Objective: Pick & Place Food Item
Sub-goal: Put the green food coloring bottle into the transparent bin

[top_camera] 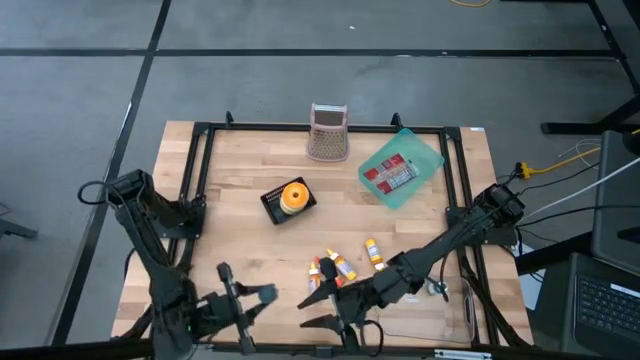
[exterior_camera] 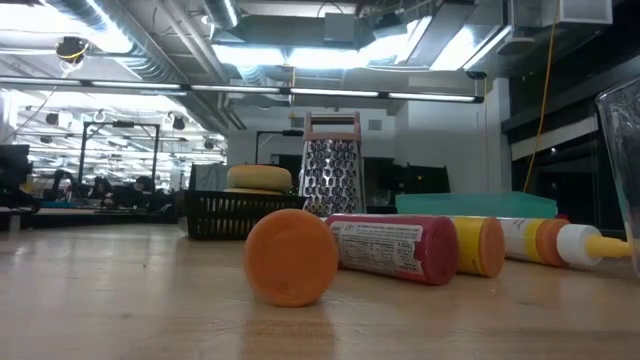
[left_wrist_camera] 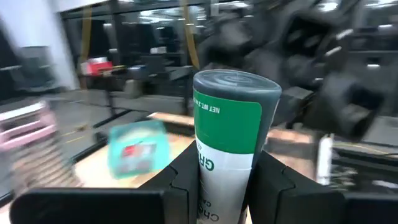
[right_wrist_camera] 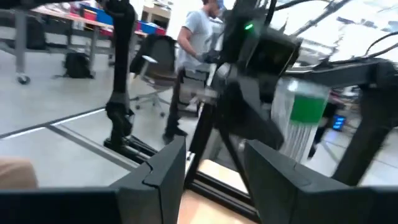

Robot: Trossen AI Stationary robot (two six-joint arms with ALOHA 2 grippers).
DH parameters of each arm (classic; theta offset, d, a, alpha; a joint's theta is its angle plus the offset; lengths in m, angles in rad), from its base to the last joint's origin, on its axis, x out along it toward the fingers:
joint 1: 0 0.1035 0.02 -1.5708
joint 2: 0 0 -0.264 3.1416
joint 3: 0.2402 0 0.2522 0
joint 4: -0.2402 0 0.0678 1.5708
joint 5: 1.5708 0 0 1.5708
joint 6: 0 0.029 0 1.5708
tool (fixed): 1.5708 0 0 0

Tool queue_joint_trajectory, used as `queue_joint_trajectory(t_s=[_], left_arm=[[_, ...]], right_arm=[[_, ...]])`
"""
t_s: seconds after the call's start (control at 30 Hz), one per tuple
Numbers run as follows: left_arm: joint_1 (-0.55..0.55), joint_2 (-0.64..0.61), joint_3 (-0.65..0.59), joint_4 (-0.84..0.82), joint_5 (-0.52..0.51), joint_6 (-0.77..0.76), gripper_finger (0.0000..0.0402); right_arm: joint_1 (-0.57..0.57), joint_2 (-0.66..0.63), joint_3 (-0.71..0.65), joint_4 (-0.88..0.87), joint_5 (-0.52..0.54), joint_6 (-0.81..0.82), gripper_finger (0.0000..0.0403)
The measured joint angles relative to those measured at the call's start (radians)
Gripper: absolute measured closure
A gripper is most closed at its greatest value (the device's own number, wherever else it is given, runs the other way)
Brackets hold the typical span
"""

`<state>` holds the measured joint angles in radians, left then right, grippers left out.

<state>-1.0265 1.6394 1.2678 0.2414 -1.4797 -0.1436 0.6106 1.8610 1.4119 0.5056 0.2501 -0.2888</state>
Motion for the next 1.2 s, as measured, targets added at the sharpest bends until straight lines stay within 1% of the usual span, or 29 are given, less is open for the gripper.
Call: queue_joint_trajectory(t_s=[0.07,0.13,0.17,0.2,0.23,0.27,0.33,0.57,0.7,0.77,0.87,0.93,1.03,1.13,1.2], left_arm=[[0.029,0.001,0.0,0.184,0.104,0.19,0.0318],[0.063,0.014,0.001,0.369,0.235,0.381,0.0318],[0.075,0.022,-0.001,0.45,0.268,0.473,0.0318],[0.084,0.032,-0.001,0.533,0.335,0.547,0.0318],[0.094,0.037,0.001,0.58,0.402,0.611,0.0318],[0.101,0.037,0.001,0.606,0.426,0.659,0.0318],[0.107,0.035,0.001,0.62,0.462,0.689,0.0318],[0.11,0.039,0.001,0.589,0.467,0.673,0.0318],[0.071,0.039,0.001,0.61,0.469,0.695,0.0318],[0.052,0.039,0.001,0.615,0.51,0.699,0.0318],[0.038,0.05,0.001,0.621,0.623,0.719,0.0318],[0.038,0.065,0.001,0.653,0.72,0.767,0.0318],[0.036,0.085,0.001,0.756,0.855,0.885,0.0318],[0.035,0.098,0.001,0.839,0.975,1.048,0.0318],[0.041,0.098,0.001,0.849,1.112,1.135,0.0318]], right_arm=[[-0.016,0.002,0.0,-0.012,-0.035,0.028,0.0241],[-0.03,0.02,0.001,-0.004,-0.039,0.044,0.0241],[-0.033,0.025,-0.001,-0.015,-0.036,0.043,0.0241],[-0.033,0.032,-0.001,-0.016,-0.035,0.044,0.0241],[-0.033,0.038,-0.001,-0.016,-0.04,0.046,0.0241],[-0.036,0.044,-0.001,-0.013,-0.049,0.049,0.0241],[-0.038,0.046,-0.001,-0.015,-0.057,0.054,0.0241],[-0.011,0.041,-0.001,-0.004,-0.051,0.031,0.0241],[0.002,0.035,-0.001,-0.004,0.057,-0.014,0.0241],[0.005,0.035,-0.001,0.009,0.084,-0.032,0.0241],[0.009,0.035,-0.001,0.064,0.075,-0.037,0.0241],[0.009,0.035,-0.001,0.087,0.074,-0.045,0.0241],[0.018,0.035,-0.001,0.148,0.06,-0.107,0.0241],[0.038,0.035,-0.001,0.24,0.007,-0.185,0.0241],[0.053,0.035,-0.001,0.294,-0.017,-0.239,0.0241]])
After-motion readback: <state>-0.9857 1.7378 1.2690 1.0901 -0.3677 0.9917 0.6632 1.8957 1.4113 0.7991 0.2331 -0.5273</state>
